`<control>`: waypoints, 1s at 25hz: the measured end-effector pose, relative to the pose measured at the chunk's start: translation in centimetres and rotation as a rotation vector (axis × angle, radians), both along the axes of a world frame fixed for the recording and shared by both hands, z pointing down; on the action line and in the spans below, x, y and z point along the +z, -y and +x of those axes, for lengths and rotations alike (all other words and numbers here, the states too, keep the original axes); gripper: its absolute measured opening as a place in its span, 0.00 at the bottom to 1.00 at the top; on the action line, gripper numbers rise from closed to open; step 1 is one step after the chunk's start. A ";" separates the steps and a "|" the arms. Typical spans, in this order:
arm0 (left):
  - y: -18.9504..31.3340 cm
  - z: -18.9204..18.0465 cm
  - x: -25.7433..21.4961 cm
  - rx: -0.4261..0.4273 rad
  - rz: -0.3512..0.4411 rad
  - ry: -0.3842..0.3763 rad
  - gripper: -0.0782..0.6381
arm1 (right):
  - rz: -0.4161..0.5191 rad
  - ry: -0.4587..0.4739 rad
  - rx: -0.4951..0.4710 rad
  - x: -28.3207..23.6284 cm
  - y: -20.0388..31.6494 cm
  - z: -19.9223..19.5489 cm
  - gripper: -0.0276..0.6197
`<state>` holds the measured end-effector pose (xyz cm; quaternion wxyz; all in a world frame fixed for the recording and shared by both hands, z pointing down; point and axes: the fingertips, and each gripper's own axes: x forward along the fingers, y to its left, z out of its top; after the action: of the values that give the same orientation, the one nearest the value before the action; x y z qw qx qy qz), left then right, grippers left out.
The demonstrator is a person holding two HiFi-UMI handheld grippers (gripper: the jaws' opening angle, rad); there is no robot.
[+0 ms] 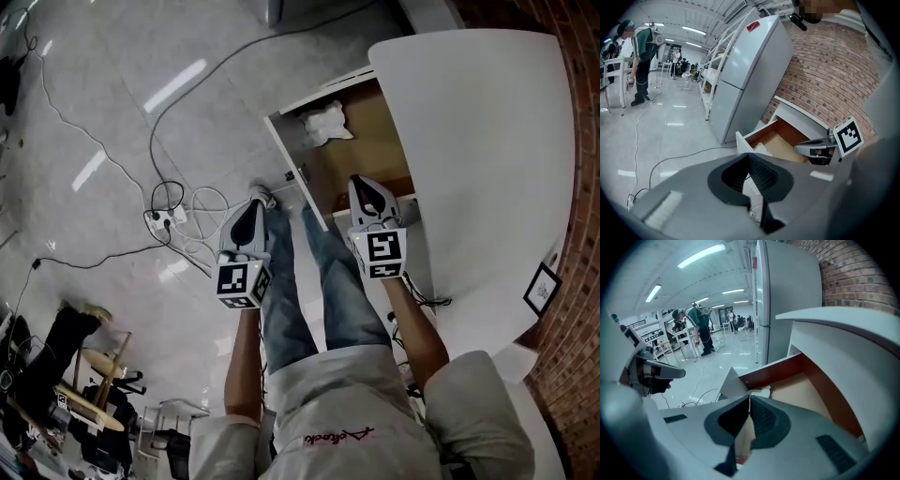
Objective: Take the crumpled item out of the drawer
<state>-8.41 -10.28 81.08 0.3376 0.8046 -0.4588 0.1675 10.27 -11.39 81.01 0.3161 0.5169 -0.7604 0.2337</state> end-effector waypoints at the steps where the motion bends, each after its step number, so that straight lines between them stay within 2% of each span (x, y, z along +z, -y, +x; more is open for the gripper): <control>1: 0.2 0.0 0.4 0.006 0.000 0.001 0.12 | -0.006 -0.001 0.008 0.4 0.1 0.1 0.06; 14: 0.3 1.0 2.5 0.033 -0.026 -0.016 0.12 | -0.109 0.027 0.026 5.1 5.7 -0.9 0.07; 18: 0.0 0.6 2.6 0.024 -0.038 -0.019 0.12 | -0.137 0.019 0.028 6.6 7.9 -0.9 0.22; 25: 0.1 -0.4 2.7 0.020 -0.031 -0.006 0.12 | -0.195 -0.067 0.067 10.1 10.1 0.9 0.26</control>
<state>-8.81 -10.37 83.79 0.3498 0.8044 -0.4470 0.1753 11.12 -21.51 91.11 0.3821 0.5163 -0.7055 0.2996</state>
